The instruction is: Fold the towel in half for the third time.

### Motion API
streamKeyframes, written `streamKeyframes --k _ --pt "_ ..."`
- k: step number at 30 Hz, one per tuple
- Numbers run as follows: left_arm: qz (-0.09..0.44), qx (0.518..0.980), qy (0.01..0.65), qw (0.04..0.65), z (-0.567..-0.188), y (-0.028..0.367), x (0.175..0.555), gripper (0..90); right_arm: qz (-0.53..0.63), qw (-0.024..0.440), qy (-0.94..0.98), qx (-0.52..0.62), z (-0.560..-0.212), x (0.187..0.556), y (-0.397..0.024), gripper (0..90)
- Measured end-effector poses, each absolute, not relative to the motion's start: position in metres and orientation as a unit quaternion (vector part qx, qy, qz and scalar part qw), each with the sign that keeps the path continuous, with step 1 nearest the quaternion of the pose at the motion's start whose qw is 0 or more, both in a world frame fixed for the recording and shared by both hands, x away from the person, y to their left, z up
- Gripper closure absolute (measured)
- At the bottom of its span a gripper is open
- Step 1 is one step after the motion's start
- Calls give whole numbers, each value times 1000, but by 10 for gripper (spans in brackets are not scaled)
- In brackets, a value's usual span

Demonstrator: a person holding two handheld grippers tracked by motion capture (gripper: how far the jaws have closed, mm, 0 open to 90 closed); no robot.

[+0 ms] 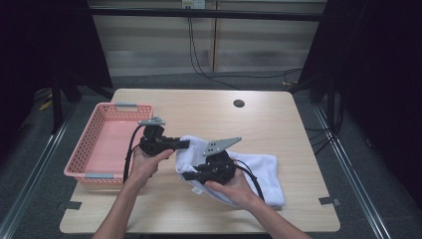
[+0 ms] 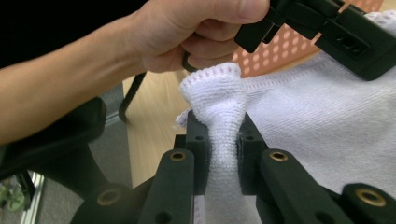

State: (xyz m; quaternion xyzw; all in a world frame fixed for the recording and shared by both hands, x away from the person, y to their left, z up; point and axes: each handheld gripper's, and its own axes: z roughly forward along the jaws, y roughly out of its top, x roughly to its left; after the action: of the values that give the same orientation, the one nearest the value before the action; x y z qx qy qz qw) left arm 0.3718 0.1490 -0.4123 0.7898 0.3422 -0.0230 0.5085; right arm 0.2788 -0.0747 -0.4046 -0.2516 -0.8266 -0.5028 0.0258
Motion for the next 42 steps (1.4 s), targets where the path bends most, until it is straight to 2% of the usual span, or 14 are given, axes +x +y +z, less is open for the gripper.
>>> streamKeyframes --k 5,9,16,22,30,36,42 --pt "9 795 339 503 -377 156 371 760 -519 21 -819 -243 -380 284 -64 805" --pt "23 793 335 509 -363 162 365 759 -543 21 -806 -233 -364 283 -60 805" --pt "23 810 327 486 -388 137 368 755 -539 12 -804 -251 -386 278 -71 804" --pt "7 814 315 488 -393 107 372 752 -548 6 -790 -275 -394 271 -107 802" --pt "0 826 304 475 -406 62 377 751 -552 -26 -772 -315 -408 259 -148 798" --pt "-27 835 286 469 -422 28 372 749 -552 -6 -758 -347 -424 247 -175 794" --pt "-39 844 277 457 -436 -1 369 741 -539 -21 -758 -368 -437 233 -200 787"
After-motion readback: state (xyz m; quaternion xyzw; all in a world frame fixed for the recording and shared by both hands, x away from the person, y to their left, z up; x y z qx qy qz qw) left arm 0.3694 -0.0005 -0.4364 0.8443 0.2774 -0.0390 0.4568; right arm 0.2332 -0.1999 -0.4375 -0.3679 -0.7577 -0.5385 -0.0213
